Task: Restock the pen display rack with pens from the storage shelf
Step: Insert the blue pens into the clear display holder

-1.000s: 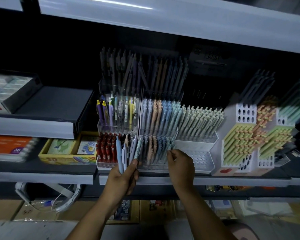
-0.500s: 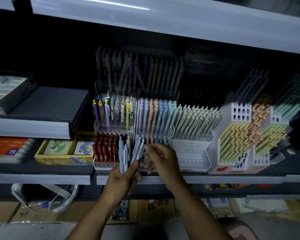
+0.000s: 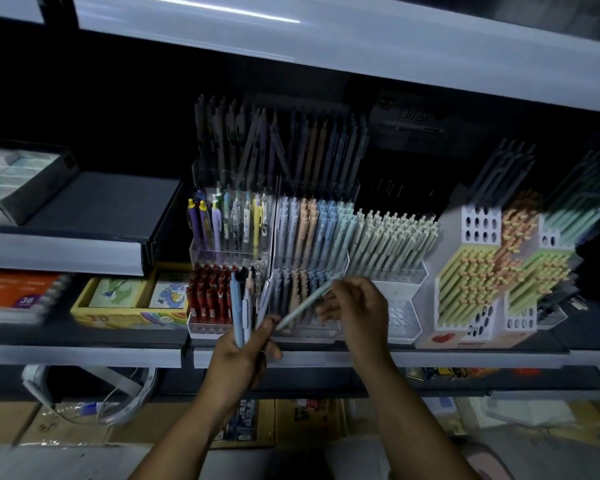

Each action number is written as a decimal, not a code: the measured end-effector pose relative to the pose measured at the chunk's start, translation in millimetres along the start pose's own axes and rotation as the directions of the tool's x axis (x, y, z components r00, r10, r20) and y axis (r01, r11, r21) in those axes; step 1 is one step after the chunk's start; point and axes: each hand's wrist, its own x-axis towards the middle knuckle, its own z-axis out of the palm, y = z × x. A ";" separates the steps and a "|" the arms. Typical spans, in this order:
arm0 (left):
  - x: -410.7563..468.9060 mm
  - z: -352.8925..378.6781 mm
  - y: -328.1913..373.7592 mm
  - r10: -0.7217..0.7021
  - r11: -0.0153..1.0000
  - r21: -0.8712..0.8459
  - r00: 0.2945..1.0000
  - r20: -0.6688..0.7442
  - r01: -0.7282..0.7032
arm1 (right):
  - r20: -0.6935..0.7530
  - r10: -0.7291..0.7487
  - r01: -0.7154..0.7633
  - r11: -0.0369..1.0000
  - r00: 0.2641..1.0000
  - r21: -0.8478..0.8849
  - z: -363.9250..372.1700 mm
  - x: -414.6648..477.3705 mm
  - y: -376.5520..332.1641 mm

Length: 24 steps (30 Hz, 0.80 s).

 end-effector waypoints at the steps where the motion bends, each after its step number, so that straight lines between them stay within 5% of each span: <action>1: 0.7 -0.5 -0.5 -0.008 1.000 -0.024 1.000 -0.010 0.007 | -0.040 -0.035 0.034 0.999 0.999 -0.014 -6.6 2.8 1.1; 8: 4.7 -0.9 -3.1 0.015 1.000 -0.024 0.999 -0.035 -0.016 | -0.092 -0.315 0.249 0.871 0.945 -0.423 -47.1 14.8 34.4; 24: 5.9 -0.4 -0.2 -0.007 0.999 -0.042 1.000 0.027 0.008 | 0.040 -0.252 0.215 0.720 0.967 -0.660 -36.6 8.9 63.8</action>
